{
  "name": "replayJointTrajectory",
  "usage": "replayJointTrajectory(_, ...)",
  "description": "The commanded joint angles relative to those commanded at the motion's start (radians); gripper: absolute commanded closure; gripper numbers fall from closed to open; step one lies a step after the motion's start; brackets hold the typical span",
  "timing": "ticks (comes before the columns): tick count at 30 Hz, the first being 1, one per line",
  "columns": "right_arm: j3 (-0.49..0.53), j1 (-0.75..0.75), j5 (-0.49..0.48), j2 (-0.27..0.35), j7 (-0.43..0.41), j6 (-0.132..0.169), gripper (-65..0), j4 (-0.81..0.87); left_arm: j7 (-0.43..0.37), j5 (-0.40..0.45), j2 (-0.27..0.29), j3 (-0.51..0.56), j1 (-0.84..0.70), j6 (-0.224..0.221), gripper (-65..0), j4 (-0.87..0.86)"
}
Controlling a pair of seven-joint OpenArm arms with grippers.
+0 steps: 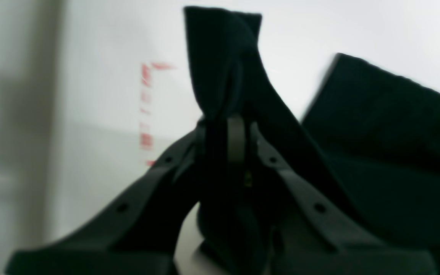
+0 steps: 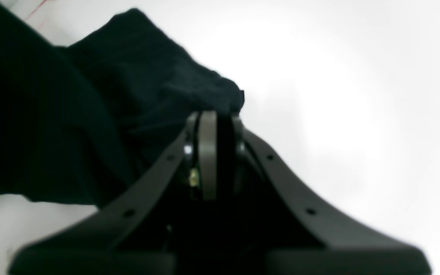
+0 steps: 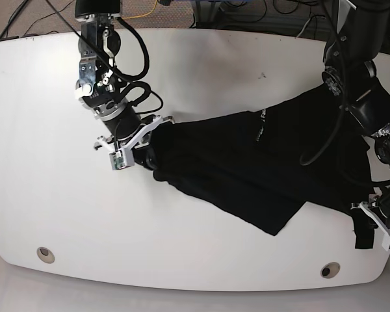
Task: Layout the t-shirt on the table in an organized manner, then fold the t-shirt properly
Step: 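Lift the black t-shirt with both grippers and pull it toward the robot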
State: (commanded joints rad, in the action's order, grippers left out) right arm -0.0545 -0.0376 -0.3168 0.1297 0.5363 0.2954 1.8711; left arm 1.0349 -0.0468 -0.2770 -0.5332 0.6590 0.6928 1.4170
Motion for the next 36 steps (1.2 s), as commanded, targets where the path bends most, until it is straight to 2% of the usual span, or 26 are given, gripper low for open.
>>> replayJointTrajectory(8, -0.02, 0.19, -0.009, 0.048, 0.005, 0.0, 0.0, -0.107, 0.129, 0.0, -0.008, 0.0, 0.072, 0.005, -4.4, 0.21)
replayJointTrajectory(10, -0.021, 0.261, -0.009, 0.069, 0.037, 0.0, 0.0, -0.143, 0.166, 0.0, -0.008, 0.0, 0.112, 0.005, -4.6, 0.255)
replayJointTrajectory(14, -0.021, 0.368, -0.009, 0.08, 0.054, 0.0, 0.0, -0.186, 0.201, 0.0, -0.008, 0.0, 0.17, 0.005, -4.6, 0.301)
replayJointTrajectory(18, -0.02, 0.493, -0.009, 0.118, 0.055, 0.0, 0.0, -0.242, 0.255, 0.002, -0.008, 0.0, 0.256, 0.005, -4.7, 0.311)
replayJointTrajectory(24, -0.018, 0.666, -0.011, 0.153, 0.057, 0.0, 0.0, -0.33, 0.276, 0.002, -0.002, 0.0, 0.351, 0.005, -4.7, 0.308)
replayJointTrajectory(29, -0.018, 0.815, -0.011, 0.175, 0.1, 0.002, 0.0, -0.397, 0.278, 0.005, 0.011, 0.032, 0.42, 0.005, -4.7, 0.304)
replayJointTrajectory(33, -0.018, 0.934, -0.008, 0.189, 0.109, 0.057, 0.0, -0.462, 0.275, 0.003, 0.023, 0.06, 0.471, 0.005, -4.7, 0.304)
replayJointTrajectory(36, -0.018, 1.026, 0.002, 0.193, 0.124, 0.083, 0.0, -0.508, 0.272, 0.003, 0.057, 0.061, 0.525, -0.037, -4.7, 0.288)
